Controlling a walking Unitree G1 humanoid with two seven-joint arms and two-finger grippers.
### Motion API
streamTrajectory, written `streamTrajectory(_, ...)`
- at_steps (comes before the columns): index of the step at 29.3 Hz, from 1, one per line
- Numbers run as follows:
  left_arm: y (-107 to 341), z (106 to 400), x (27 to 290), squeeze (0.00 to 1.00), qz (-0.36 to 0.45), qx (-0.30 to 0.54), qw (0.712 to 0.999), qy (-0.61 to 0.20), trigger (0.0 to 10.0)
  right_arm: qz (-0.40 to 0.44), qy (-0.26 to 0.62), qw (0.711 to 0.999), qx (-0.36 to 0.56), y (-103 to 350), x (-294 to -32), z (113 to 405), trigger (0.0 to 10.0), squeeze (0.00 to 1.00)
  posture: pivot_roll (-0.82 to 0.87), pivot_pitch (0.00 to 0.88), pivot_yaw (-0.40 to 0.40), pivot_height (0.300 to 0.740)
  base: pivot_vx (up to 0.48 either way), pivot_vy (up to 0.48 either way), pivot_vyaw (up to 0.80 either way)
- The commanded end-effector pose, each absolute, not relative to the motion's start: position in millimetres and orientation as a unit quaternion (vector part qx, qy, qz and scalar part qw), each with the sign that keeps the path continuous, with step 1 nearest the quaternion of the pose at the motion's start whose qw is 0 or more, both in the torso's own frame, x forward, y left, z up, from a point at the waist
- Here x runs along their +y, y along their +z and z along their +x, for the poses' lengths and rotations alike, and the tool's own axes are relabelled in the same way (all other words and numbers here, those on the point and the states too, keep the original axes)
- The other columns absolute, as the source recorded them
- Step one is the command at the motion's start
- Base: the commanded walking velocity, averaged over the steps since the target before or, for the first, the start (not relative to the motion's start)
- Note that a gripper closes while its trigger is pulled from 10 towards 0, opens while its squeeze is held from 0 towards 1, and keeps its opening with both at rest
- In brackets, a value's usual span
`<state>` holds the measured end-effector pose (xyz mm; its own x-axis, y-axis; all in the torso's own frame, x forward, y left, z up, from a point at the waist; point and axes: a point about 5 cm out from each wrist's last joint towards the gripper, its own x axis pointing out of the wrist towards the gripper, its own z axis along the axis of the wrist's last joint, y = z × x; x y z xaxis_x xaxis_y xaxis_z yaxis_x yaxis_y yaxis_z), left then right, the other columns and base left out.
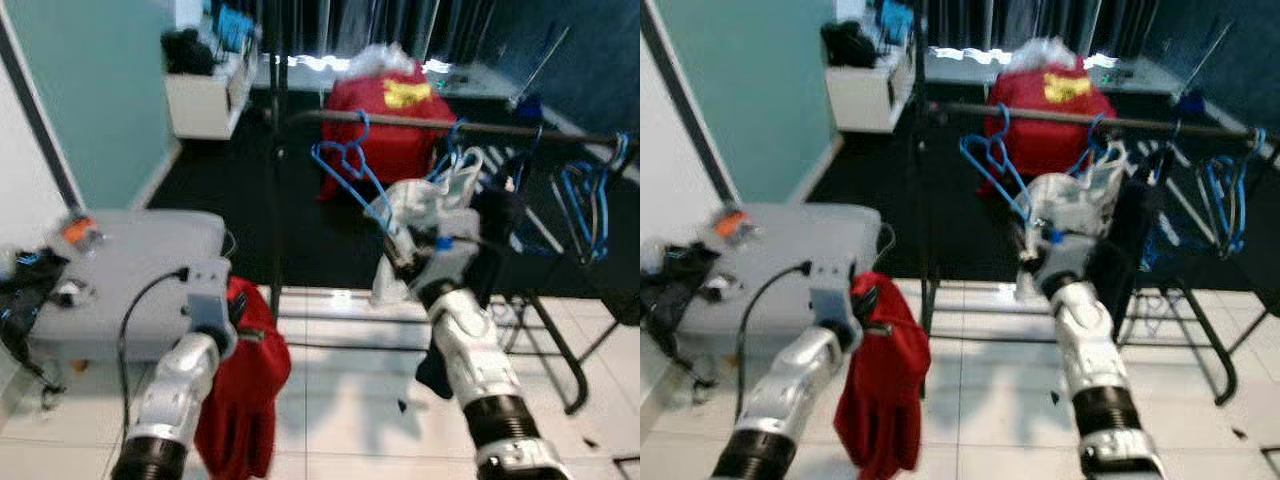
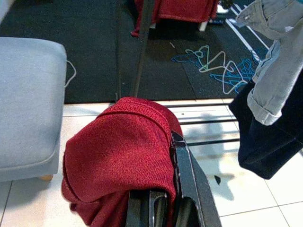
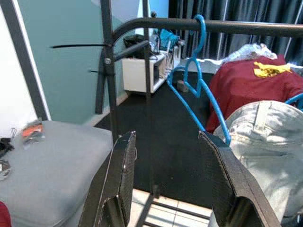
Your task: Hang hanger
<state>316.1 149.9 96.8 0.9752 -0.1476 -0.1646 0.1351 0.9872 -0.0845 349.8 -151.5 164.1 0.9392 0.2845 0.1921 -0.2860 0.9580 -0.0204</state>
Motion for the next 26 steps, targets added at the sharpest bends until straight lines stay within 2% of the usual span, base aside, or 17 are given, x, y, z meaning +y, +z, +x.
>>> streamTrajectory(1,98.5,317.4,145.5,0.00,-0.039,0.079,0.993,-0.080,10.0,-0.008,0.144,0.984,-0.105,170.8,-156.4,351.6,10.0,0.00,-0.06,0.000,-0.044,0.740,0.386,0.000,0.00)
streamTrajectory(15,99.7,319.1,148.0,0.00,-0.032,0.078,0.993,-0.080,10.0,-0.037,0.178,0.977,-0.114,185.0,-148.6,356.1,10.0,0.00,-0.07,0.000,-0.041,0.740,0.385,0.000,0.00)
streamTrajectory(26,98.6,319.3,147.8,0.00,-0.032,0.078,0.993,-0.082,10.0,-0.062,0.120,0.980,-0.143,202.5,-161.8,361.8,10.0,0.00,-0.07,0.000,-0.043,0.740,0.385,0.000,0.00)
